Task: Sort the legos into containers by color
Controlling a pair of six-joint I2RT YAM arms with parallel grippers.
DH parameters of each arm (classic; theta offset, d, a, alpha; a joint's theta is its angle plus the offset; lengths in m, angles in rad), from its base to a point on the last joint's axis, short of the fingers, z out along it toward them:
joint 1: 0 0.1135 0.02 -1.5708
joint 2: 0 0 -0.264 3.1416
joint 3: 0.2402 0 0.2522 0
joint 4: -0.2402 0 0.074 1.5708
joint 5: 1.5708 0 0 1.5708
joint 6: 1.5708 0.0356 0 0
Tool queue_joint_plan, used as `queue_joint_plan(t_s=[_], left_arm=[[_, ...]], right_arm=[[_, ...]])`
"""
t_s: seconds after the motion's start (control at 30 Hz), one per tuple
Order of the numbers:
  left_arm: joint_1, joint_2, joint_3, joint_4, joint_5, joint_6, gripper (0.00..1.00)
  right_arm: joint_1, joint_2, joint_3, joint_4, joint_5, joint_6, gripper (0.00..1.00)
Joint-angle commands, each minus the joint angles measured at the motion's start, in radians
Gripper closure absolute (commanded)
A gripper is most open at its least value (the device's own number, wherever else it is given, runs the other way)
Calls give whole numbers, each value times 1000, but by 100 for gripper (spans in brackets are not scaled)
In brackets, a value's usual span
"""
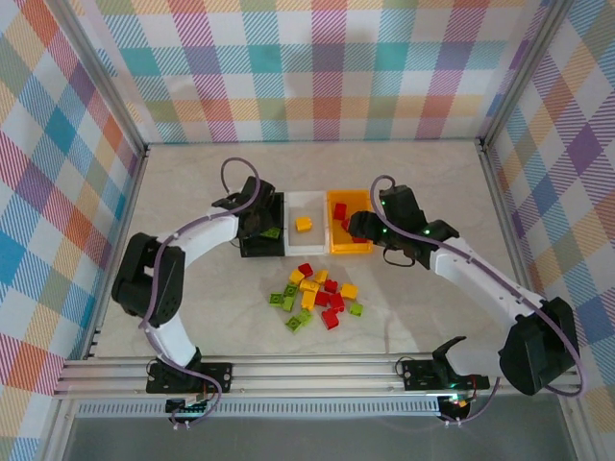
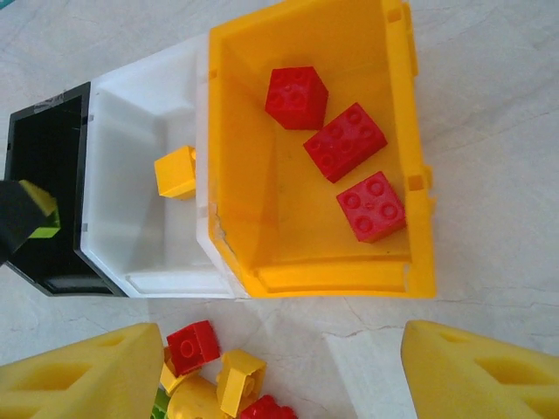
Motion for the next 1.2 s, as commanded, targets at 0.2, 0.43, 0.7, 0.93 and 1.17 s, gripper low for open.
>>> queue_joint_plan(t_s=[0.2, 0.43, 0.7, 0.93, 1.17], left_arm=[[-30, -168, 38, -1, 59, 18, 14], [-145, -416, -110, -16, 96, 29, 0], [-197, -674, -389, -10, 109, -23, 0], [-197, -766, -537, -44, 110, -69, 0], [-197, -786, -568, -48, 93, -77, 0]], right_arm=[[5, -42, -56, -19, -30, -14, 25], [53, 14, -108, 33, -131, -18, 26], [162, 144, -148, 106, -87, 91, 26], [224, 222, -132, 51, -9, 146, 28], [261, 185, -160, -36, 81, 200, 29]])
